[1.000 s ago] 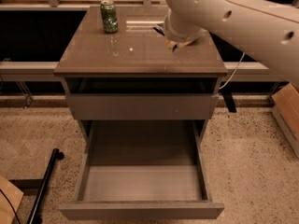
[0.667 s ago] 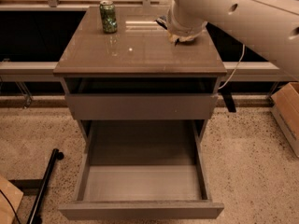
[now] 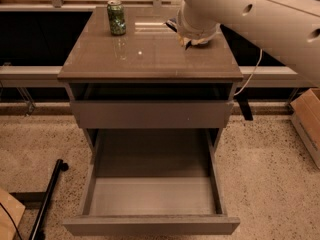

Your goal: Pick rxbar blueberry from middle drawer and place on counter

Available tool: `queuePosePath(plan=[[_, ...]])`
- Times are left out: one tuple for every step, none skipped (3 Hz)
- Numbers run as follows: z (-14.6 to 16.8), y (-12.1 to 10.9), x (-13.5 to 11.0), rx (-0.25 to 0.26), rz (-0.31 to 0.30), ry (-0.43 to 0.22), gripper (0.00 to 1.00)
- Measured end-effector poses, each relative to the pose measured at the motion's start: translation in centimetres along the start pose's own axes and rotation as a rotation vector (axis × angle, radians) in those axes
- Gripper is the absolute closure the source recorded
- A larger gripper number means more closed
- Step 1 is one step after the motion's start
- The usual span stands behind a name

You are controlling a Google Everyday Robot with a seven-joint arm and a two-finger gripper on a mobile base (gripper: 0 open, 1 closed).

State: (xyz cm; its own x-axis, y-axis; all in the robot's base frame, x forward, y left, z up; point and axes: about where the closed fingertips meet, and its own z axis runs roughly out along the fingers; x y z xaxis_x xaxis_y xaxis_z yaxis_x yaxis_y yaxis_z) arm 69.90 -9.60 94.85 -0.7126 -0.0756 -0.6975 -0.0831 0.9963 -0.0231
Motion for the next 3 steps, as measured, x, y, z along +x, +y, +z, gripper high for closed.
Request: queuePosePath(plan=[[-0.03,0.02,0.02,0.000,-0.001,0.000,0.11],[-0.04,0.04,0.04,0.000,-0.002,0.000,0.00],[-0.04,0.04,0.04,0.000,-0.002,0.000,0.00]])
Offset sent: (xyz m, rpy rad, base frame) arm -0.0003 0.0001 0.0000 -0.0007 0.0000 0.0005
